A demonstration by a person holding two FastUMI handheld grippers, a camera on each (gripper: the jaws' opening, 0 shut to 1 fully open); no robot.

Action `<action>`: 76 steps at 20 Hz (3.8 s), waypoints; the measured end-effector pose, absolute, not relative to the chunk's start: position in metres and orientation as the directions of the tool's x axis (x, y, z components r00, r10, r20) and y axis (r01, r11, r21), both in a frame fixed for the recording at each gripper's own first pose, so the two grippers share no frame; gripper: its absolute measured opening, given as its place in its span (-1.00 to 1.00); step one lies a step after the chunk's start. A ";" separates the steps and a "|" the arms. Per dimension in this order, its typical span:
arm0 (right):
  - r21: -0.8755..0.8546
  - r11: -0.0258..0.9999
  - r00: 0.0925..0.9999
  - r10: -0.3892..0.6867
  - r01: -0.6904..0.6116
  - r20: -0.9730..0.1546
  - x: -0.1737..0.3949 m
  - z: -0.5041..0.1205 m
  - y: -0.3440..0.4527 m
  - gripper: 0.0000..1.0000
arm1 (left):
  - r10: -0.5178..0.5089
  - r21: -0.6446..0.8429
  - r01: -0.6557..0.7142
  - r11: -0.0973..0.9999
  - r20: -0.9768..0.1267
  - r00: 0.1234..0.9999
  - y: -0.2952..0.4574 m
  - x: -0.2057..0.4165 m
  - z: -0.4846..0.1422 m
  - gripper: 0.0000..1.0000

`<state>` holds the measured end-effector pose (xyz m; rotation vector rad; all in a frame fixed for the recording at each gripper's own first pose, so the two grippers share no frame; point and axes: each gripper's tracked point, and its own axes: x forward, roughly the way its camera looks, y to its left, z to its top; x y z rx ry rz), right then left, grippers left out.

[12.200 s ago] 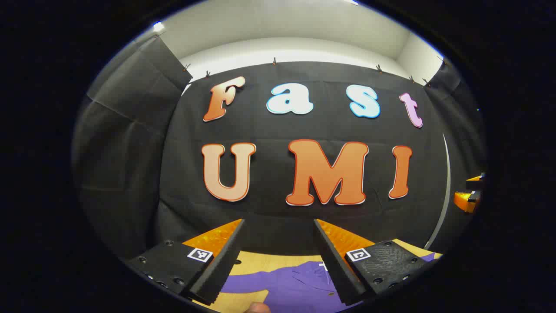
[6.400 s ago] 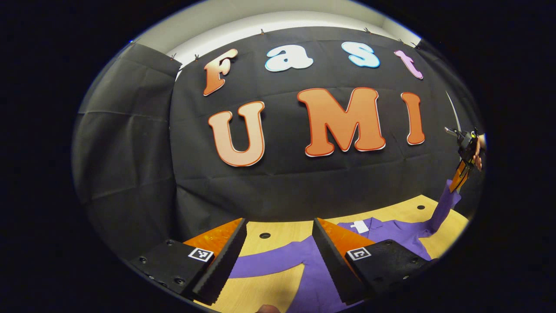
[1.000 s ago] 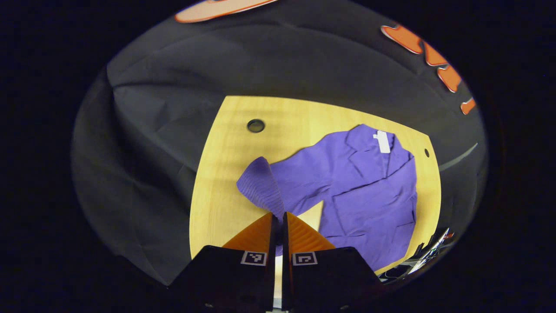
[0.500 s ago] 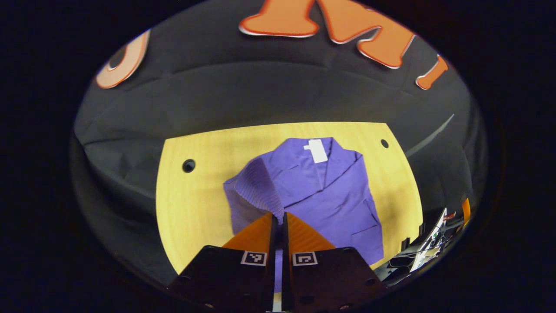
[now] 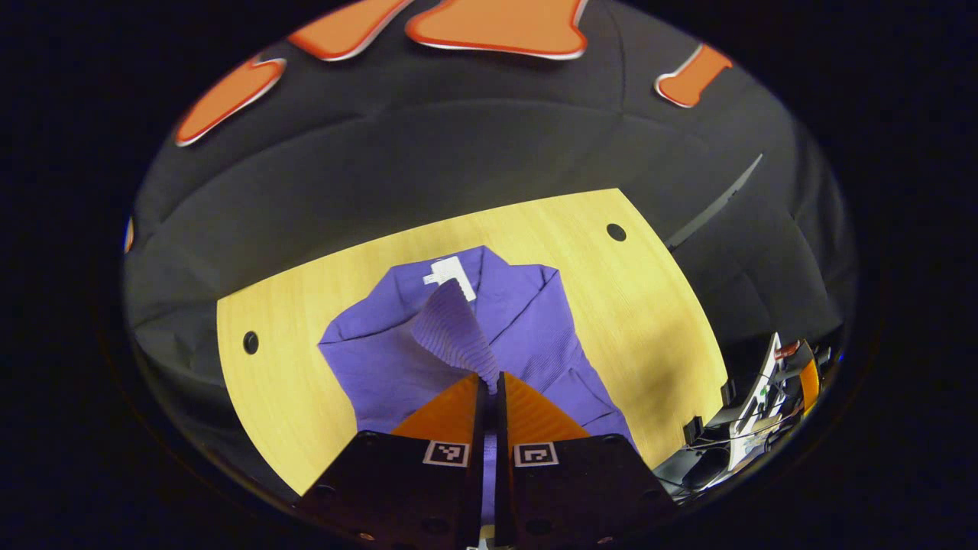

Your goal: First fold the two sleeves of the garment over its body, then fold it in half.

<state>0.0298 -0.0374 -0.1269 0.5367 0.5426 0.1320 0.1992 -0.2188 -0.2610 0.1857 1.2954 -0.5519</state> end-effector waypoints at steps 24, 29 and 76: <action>0.445 0.893 0.734 0.345 -0.066 -0.584 0.026 -0.182 0.046 0.91 | -0.364 -0.088 0.478 0.874 -0.770 0.524 -0.167 0.185 -0.217 0.90; 0.423 0.902 0.777 0.329 -0.089 -0.537 0.032 -0.157 0.072 0.91 | -0.312 -0.012 0.395 0.919 -0.636 0.706 -0.108 0.169 -0.161 0.89; 0.233 0.961 0.077 0.246 -0.151 -0.966 -0.197 -0.395 0.116 0.92 | -0.003 -0.003 0.082 0.997 -1.000 0.006 0.093 -0.145 -0.432 0.82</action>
